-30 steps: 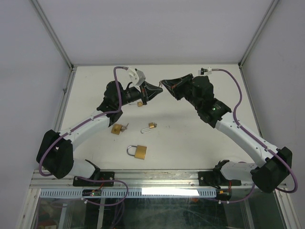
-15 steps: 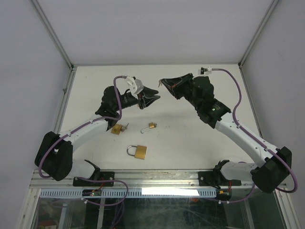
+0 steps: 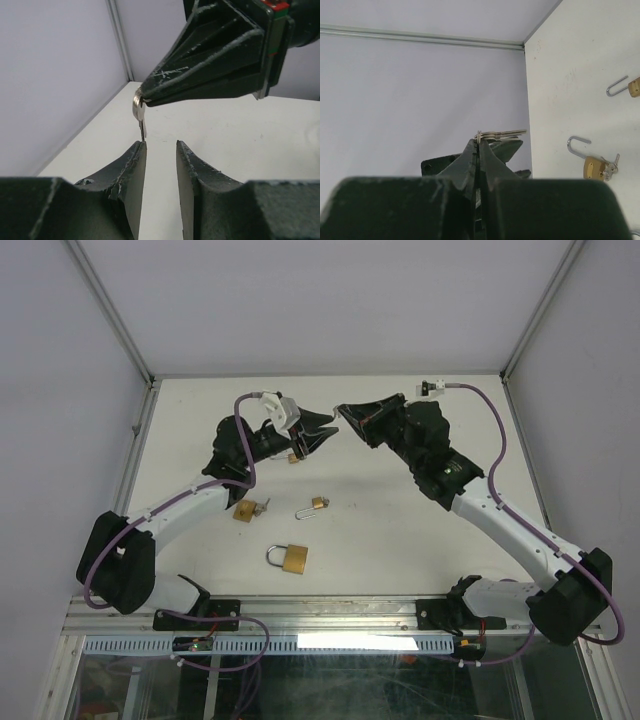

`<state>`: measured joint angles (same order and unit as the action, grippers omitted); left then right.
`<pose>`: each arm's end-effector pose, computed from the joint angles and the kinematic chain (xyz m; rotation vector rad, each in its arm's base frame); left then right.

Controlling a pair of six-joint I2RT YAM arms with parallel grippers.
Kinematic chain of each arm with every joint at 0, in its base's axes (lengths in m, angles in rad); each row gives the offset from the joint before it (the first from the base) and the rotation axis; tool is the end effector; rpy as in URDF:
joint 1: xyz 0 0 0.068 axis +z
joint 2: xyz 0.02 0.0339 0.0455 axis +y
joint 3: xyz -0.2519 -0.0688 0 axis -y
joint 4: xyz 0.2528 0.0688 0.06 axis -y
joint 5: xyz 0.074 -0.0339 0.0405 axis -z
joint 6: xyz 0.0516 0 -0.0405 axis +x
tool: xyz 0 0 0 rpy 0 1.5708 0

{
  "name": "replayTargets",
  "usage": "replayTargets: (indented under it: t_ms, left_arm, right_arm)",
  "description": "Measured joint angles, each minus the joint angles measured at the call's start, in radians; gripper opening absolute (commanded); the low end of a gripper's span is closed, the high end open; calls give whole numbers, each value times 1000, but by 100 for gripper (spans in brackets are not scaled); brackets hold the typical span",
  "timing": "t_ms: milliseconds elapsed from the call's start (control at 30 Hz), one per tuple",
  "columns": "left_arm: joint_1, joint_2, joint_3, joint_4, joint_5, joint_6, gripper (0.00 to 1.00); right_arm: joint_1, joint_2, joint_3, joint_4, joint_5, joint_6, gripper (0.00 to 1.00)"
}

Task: Unlock with the key

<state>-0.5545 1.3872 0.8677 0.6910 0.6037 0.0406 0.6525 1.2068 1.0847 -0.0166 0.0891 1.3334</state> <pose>0.2719 -0.2029 0.3076 0.9007 1.1802 -0.8397 0.2513 0.1862 0.3603 0.7109 1.7838 1.3517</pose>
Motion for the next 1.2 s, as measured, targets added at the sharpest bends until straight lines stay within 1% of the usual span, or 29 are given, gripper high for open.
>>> replayTargets:
  t_ms: [133,267,433,667,733,867,1200]
  left_arm:
    - [0,31,38,0,-24,-1,31]
    - [0,35,42,2,-18,-3,27]
    - [0,35,43,6,-8,-8,27]
    - [9,72,55,-19,-51,0,28]
    - [13,80,55,-20,-46,1,30]
    - [12,83,56,-11,-26,-6,31]
    - [10,83,64,-10,29,-37,21]
  right_arm:
    - [0,-1,-2,6,0,0,0]
    - [0,-2,-2,11,0,0,0]
    - [0,-7,-3,18,0,0,0]
    - [0,-9,-3,20,0,0,0]
    - [0,-11,-3,21,0,0,0]
    - [0,-13,-10,27,0,0,0]
    - [0,-16,-19,30,0,0,0]
